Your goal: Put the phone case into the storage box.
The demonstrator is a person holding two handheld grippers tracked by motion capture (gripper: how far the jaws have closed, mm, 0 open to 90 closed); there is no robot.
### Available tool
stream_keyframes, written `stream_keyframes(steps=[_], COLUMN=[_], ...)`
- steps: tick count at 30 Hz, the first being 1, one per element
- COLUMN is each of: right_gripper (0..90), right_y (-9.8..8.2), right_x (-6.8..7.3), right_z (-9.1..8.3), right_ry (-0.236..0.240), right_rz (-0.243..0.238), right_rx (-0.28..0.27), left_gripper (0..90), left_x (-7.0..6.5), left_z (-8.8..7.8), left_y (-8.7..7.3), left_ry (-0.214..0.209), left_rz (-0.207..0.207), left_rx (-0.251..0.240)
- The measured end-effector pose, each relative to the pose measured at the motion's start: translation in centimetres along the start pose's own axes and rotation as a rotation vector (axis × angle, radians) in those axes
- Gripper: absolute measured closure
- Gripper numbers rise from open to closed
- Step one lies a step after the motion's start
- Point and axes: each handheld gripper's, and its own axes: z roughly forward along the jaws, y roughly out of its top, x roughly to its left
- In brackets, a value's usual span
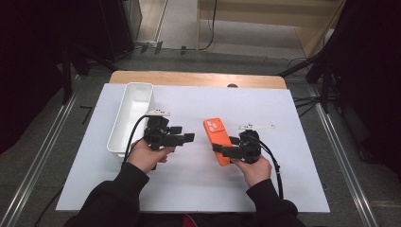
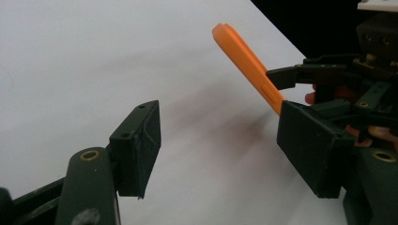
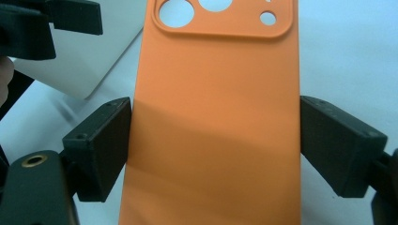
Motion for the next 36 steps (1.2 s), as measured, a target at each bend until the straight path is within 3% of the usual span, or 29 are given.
stream_keyframes(steps=[3, 22, 36], right_gripper=[13.4, 13.4, 13.4], right_y=[0.0, 0.3, 0.4], right_x=[0.1, 1.2, 2.0], right_z=[0.1, 1.0, 1.9], right_ry=[-0.005, -0.036, -0.031], right_rz=[-0.002, -0.003, 0.060], right_rx=[-0.009, -0.031, -0.073], left_gripper=[31.1, 31.1, 31.1], left_x=[-0.1, -0.2, 0.2], left_z=[0.3, 1.1, 1.6], left_y=[0.3, 2.4, 3.7], left_ry=[0.015, 0.010, 0.020], left_rz=[0.000, -0.070, -0.102], left_rx=[0.005, 0.018, 0.028])
